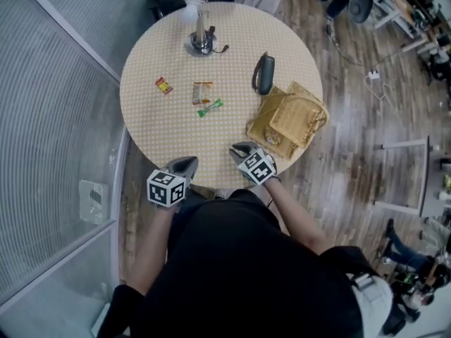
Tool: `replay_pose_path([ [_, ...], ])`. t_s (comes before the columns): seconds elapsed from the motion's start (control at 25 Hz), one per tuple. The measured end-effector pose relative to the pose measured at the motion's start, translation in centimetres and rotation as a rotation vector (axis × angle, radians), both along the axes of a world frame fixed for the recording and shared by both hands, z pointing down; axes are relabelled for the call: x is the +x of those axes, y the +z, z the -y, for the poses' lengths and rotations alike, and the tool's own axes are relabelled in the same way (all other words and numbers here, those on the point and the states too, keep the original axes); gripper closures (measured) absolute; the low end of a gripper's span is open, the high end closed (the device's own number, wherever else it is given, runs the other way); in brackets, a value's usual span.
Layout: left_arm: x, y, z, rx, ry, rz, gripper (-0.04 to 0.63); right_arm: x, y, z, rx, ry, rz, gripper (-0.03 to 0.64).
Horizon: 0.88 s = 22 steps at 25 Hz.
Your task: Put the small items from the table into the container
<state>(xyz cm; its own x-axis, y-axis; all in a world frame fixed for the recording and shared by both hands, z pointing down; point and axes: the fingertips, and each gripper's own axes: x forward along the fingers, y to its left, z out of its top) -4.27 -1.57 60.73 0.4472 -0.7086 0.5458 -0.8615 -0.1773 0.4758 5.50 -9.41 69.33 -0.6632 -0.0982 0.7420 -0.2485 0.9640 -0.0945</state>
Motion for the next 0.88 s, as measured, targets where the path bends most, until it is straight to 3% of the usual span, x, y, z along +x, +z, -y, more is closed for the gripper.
replay_pose_path([
  [0.28,-4.0,0.5,0.6,-0.013,-0.009,-0.034,0.592,-4.4,-0.2,3.4,0.01,0.01,-0.028,0.546],
  [0.64,-8.3,1.6,1.4,-0.033,-0.036,-0.053,0.592,-9.1,1.1,7.6,0.153,-0.112,-0.171,0.545],
  [0.72,-8.6,1.6,1.8,-0.03,-0.037,-0.056,0.592,-9.9,1.2,8.4,0.206,-0.17,-0.211,0.546],
  [0.88,-8.9,1.6,2.3,-0.035,-0.03,-0.059,0.592,-11.1,2.3,9.4,0.388,-0.406,-0.365,0.545],
])
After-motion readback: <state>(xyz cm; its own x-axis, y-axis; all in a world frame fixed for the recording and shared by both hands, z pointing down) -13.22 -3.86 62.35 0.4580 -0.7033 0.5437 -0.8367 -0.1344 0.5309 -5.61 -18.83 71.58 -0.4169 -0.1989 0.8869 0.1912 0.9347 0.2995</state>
